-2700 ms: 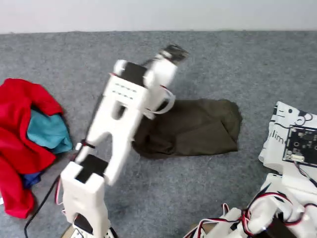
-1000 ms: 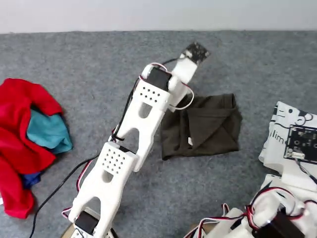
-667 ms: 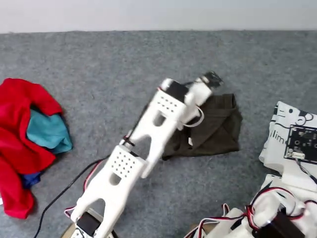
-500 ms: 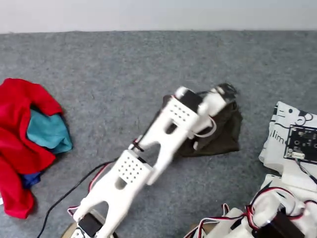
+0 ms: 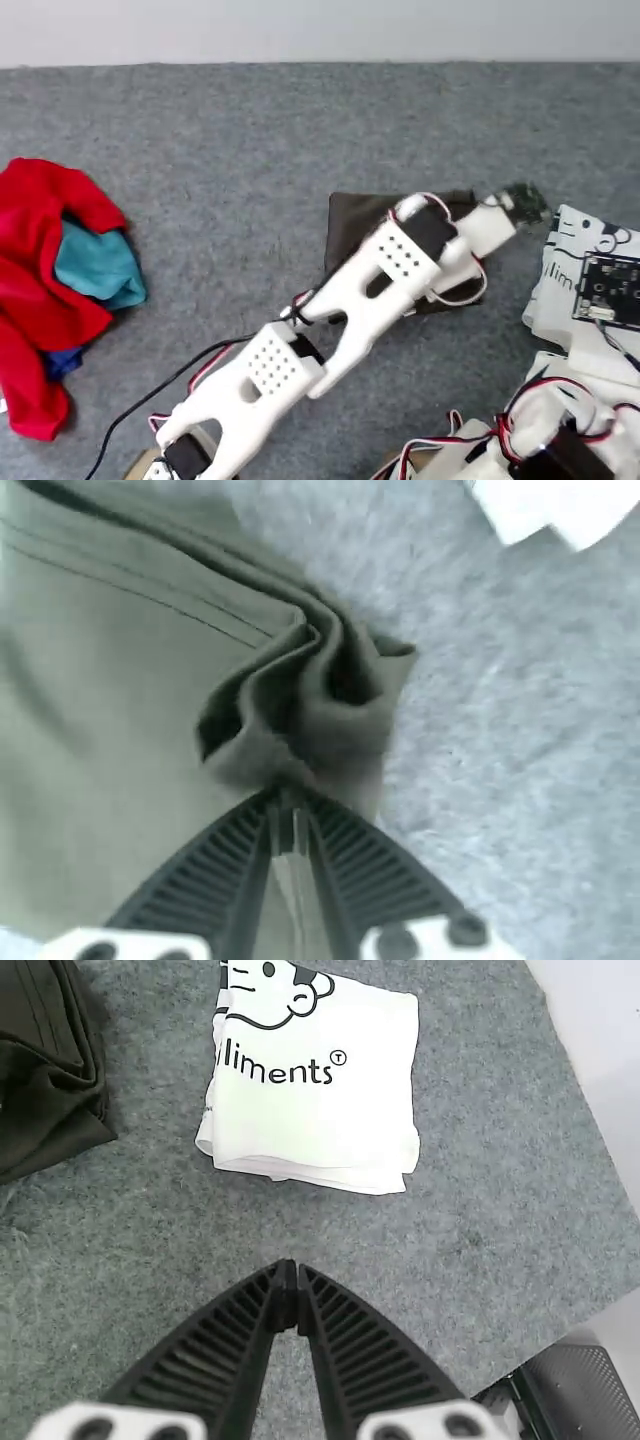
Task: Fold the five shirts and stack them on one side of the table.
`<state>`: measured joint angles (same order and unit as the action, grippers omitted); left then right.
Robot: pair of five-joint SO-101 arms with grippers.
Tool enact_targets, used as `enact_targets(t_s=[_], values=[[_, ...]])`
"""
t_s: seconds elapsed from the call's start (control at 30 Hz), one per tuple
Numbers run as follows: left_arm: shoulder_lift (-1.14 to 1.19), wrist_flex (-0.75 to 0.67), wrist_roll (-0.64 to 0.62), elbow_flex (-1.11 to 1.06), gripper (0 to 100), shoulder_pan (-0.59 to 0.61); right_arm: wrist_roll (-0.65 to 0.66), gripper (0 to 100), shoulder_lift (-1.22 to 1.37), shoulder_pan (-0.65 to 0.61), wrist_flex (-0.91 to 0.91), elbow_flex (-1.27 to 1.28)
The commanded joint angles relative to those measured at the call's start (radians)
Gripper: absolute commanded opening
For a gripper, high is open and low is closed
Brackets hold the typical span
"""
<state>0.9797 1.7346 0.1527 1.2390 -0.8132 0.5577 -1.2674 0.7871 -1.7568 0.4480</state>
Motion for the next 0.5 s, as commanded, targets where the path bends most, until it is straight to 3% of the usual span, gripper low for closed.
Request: enact_targets(t_s=[0.0, 0.23, 0.47], values=[[-0.146, 0.021, -0.006, -0.031, 1, 0.068, 0.008, 1.3, -0.002, 0.007, -0.038, 0.000], [-0.183, 0.017, -0.003, -0.202, 1, 0.144, 0.008, 1.4, -0.002, 0.004, -0.038, 0.000], [-0.118, -0.072, -0.003, -0.367, 1, 0.037, 0.005, 1.4, -0.002, 0.004, -0.038, 0.000]])
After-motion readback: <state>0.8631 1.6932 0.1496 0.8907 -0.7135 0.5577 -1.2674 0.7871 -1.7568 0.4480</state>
